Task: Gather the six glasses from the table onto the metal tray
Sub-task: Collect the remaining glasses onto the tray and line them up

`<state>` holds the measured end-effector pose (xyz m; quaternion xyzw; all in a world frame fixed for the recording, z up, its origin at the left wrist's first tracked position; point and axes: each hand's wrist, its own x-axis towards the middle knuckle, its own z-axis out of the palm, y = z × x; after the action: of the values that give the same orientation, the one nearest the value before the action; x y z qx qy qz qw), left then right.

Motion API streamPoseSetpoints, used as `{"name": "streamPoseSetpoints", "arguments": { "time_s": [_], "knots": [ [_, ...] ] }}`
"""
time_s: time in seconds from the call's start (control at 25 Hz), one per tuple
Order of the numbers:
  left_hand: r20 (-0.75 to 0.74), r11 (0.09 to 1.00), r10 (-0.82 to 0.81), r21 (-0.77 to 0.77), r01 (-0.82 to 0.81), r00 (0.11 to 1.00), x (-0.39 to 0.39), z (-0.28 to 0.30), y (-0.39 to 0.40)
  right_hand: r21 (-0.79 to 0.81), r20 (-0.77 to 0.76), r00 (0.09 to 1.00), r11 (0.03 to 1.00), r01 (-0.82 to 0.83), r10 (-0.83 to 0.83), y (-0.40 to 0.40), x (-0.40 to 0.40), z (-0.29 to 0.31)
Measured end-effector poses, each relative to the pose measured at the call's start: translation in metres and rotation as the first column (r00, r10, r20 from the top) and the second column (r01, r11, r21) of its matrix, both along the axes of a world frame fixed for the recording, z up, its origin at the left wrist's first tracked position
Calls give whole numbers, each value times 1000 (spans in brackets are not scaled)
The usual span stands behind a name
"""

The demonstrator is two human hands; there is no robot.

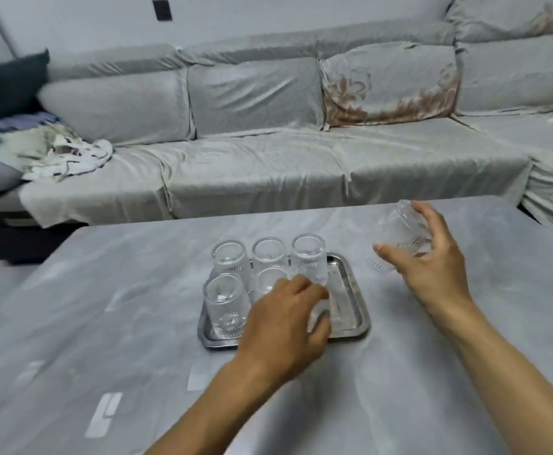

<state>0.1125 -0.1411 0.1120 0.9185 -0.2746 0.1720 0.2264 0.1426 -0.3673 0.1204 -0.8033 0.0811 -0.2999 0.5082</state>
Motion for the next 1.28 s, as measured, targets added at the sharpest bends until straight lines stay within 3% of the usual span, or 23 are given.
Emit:
{"name": "streamPoseSetpoints", "arguments": {
  "time_s": [0.12, 0.2, 0.32, 0.4, 0.6, 0.76, 0.88, 1.08, 1.16, 1.28],
  "knots": [
    [-144, 894, 258, -340, -293, 955, -2, -12, 85, -70, -90, 995, 996, -46, 39, 43, -10, -7],
    [-247, 858, 366, -283, -428, 897, 11, -22, 122, -116, -183, 981, 989, -93, 71, 62, -8, -20],
    [-337, 863, 451, -71, -500, 826, 37, -36, 155, -166, -280, 950, 967, -191, 140, 78, 2, -42],
    [-348, 879, 441, -15, -476, 827, 45, -46, 163, -221, -313, 936, 947, -235, 159, 82, 9, -54],
    [-350, 926, 322, -75, -369, 879, 55, -51, 154, -234, -372, 900, 916, -327, 226, 79, 17, -71],
    [-416, 918, 309, -104, -382, 855, 55, -53, 160, -109, -493, 772, 852, -512, 401, 54, 25, -66],
    [-489, 929, 315, -14, -369, 814, 76, -50, 177, -225, -615, 713, 791, -569, 338, 20, 43, -64],
    [-705, 990, 101, 144, 3, 702, 131, -45, 185, -111, -767, 455, 605, -788, 452, 11, 83, -61],
    [-699, 992, 0, 88, 86, 715, 140, -50, 180, -105, -765, 448, 597, -795, 463, 11, 91, -65],
    [-651, 997, -56, 4, 78, 757, 148, -61, 181, -74, -736, 451, 602, -795, 504, 10, 95, -74]
  ]
}}
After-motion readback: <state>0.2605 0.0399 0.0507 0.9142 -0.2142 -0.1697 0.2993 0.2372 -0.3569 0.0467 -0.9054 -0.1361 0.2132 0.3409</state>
